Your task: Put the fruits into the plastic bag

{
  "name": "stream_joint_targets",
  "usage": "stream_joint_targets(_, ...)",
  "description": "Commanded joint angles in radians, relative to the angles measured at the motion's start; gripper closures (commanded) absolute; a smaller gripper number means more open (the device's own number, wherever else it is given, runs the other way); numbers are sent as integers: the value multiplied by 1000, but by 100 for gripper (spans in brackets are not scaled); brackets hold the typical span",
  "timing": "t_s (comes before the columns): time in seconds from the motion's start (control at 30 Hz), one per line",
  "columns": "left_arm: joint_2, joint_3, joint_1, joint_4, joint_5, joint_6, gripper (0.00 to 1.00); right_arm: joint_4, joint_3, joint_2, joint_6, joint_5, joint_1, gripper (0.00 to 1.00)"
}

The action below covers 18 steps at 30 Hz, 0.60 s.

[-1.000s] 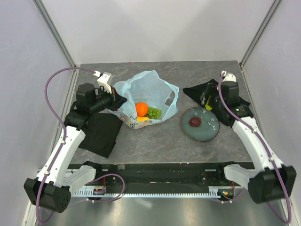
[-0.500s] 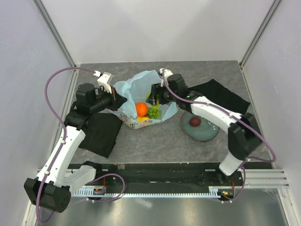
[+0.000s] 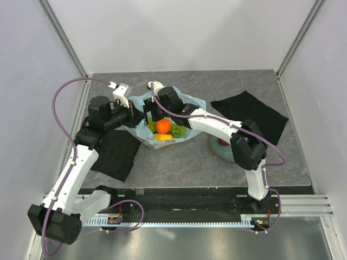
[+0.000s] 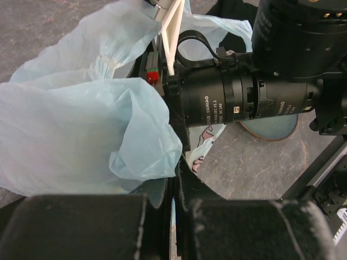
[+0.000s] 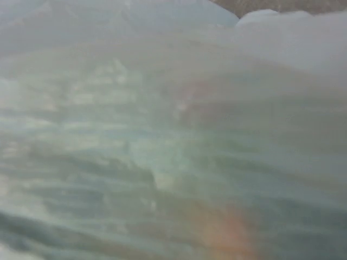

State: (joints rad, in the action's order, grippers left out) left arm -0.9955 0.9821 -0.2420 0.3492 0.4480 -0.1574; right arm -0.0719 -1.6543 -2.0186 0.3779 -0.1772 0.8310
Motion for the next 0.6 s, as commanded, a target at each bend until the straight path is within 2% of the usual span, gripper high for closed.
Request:
stream_joint_targets(0.0, 5, 3, -2, -32, 3, 19, 98, 21, 7, 38, -28, 67, -10, 2)
stream_joint_targets(0.3, 12, 1, -2, -33, 3, 18, 99, 23, 178, 282, -76, 211, -18, 2)
stream_joint_targets(0.4, 14, 3, -2, -32, 0, 18, 99, 14, 307, 497, -96, 292, -21, 2)
stream_joint_targets(0.47, 15, 1, -2, -32, 4, 16, 99, 4, 413, 599, -93, 398, -32, 2)
stream_joint_targets(0.5, 14, 3, -2, -33, 4, 16, 98, -21, 445, 695, -83, 433, -39, 2)
stream_joint_targets(0.57, 15, 4, -2, -32, 8, 15, 98, -64, 529, 783, -41, 510, -84, 2)
